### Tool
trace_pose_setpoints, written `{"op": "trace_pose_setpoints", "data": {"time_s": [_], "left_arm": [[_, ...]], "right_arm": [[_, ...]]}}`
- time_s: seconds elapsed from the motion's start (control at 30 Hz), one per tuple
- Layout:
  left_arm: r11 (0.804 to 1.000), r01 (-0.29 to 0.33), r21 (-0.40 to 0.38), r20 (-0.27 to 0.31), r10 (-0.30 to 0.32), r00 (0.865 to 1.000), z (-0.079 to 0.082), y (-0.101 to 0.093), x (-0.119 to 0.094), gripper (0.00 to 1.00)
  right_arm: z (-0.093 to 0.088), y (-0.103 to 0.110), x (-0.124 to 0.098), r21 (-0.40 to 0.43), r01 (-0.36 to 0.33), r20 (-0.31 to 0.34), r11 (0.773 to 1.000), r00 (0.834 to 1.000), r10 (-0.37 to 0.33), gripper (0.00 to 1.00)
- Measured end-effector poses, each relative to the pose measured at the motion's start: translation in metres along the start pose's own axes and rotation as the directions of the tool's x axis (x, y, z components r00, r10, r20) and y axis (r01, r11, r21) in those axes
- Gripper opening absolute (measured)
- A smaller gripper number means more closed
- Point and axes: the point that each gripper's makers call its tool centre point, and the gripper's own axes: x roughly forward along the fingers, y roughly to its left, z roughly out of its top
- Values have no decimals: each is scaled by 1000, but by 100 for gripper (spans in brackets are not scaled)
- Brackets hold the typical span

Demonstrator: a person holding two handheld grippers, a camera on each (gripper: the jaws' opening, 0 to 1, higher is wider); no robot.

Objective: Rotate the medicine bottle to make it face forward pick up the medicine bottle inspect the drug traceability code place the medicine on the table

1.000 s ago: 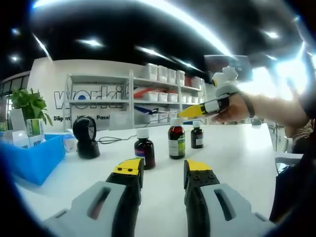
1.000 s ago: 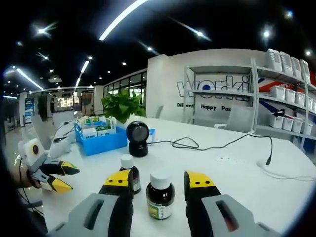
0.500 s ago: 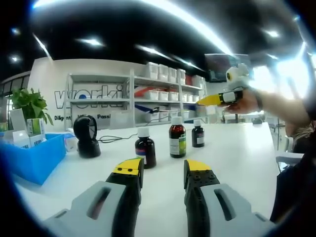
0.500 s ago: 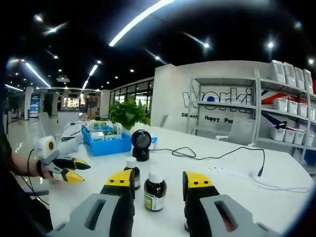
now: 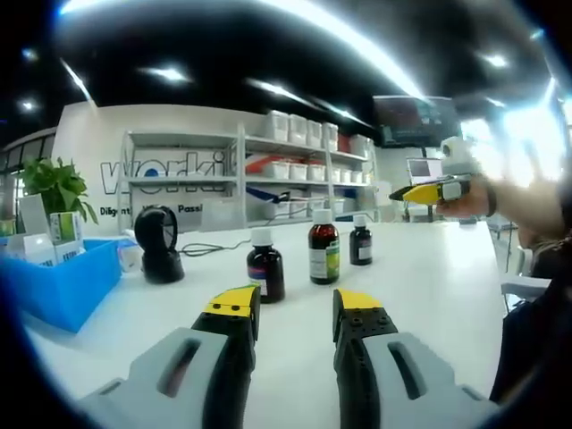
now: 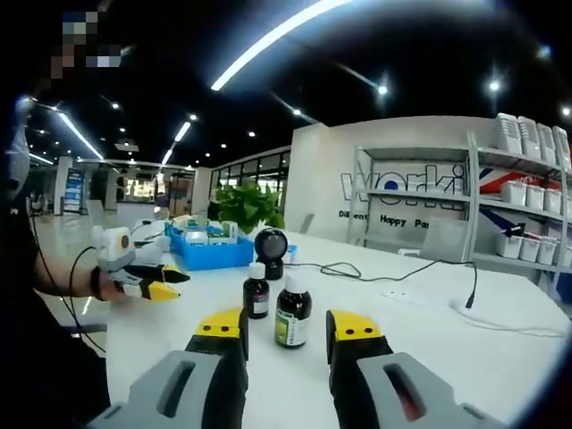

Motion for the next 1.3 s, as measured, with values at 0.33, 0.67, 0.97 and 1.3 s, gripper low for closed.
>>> {"op": "trace_pose_setpoints", "data": {"time_s": [0.33,0.67,0.97,1.3], "left_arm": [[1000,-26,8,-17,26,1000,-2,4,1,25],[997,-66,-31,5,66,998,1,14,-1,25],[996,-94,-9,-29,94,995,-5,23,5,25],[996,-92,-14,-151,89,984,-24,22,15,23]], "right_arm": [[-26,-25,-24,61,53,57,997,997,-57,32],[-39,-28,-23,55,56,124,997,990,-62,32],[-51,-38,-20,98,67,112,993,991,-78,36],[-51,-51,-28,206,96,117,974,986,-122,42]]}}
